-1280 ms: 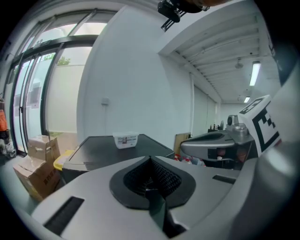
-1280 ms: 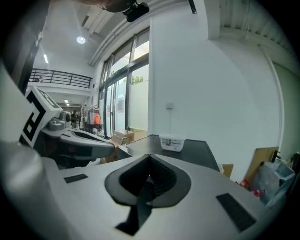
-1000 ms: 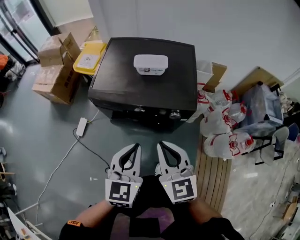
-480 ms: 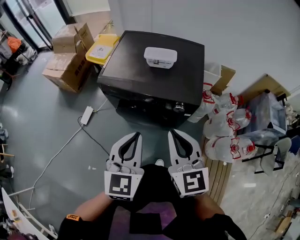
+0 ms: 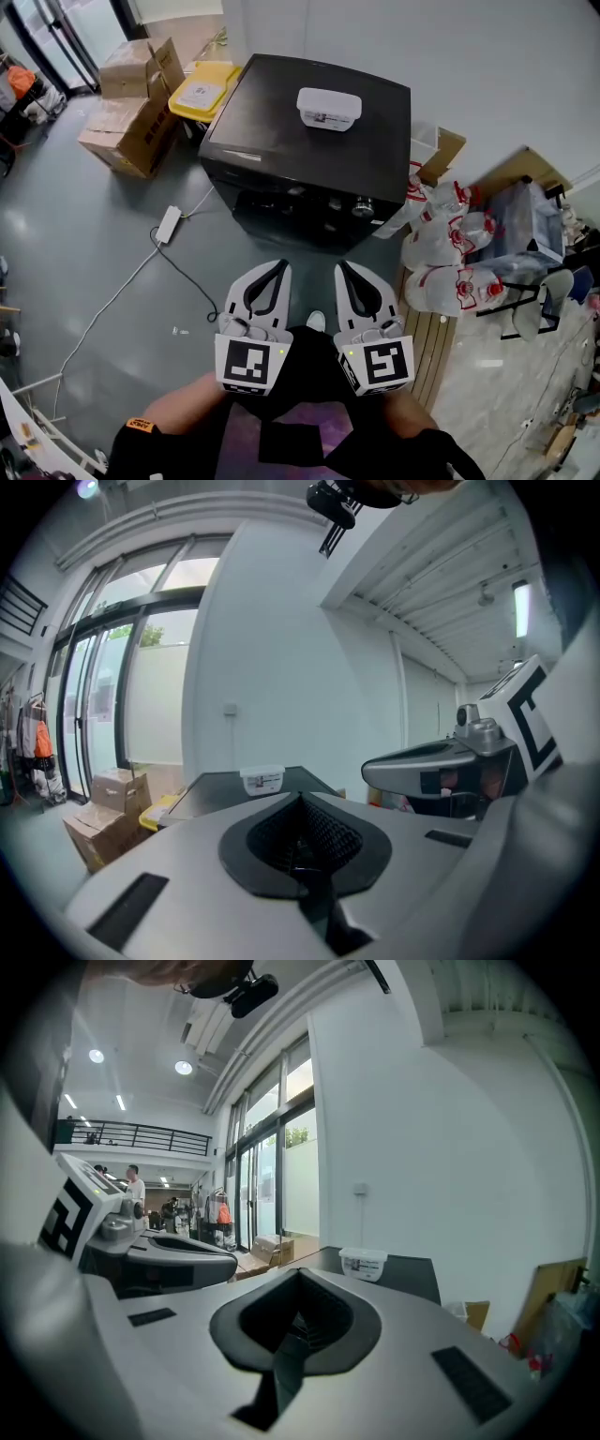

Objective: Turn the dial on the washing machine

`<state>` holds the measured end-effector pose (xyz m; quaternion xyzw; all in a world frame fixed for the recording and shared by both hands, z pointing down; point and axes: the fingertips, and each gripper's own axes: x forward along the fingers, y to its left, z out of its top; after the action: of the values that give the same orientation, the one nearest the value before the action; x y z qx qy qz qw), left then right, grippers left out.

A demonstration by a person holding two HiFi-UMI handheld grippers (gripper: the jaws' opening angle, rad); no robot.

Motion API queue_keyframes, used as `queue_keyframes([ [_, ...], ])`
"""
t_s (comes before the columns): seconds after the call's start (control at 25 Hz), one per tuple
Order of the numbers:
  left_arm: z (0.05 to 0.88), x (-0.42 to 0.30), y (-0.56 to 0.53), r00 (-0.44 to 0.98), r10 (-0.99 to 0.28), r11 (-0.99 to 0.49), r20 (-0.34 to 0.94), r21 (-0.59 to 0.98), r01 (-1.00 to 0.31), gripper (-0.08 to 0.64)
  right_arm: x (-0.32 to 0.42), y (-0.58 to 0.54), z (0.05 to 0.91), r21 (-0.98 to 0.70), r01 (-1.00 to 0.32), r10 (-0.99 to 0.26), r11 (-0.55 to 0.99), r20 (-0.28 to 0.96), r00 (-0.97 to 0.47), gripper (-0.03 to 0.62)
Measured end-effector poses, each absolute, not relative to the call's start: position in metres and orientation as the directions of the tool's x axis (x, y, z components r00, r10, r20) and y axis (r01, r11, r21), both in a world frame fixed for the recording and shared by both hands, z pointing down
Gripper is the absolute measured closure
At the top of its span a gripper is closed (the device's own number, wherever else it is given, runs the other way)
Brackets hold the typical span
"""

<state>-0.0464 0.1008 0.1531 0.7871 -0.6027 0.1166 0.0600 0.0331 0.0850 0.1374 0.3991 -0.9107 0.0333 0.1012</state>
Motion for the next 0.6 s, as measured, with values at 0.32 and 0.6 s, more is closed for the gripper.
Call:
queue_keyframes([
  [0.32, 0.1545, -0.0468, 0.0987, 0.267, -0.93, -0.285, 0.252, -0.037, -0.958, 0.546, 0.0314, 0.0856, 0.1401, 0.01, -0.744, -0.728, 0.668, 0.213, -0.651, 0.58],
  [0.6, 0.1576, -0.0475, 0.0981, 0.261, -0.927, -0.28, 0.268, -0.034, -0.959, 0.546, 0.0303, 0.0847, 0.1419, 0.003, -0.74, -0.723, 0.673, 0.215, -0.657, 0.58],
])
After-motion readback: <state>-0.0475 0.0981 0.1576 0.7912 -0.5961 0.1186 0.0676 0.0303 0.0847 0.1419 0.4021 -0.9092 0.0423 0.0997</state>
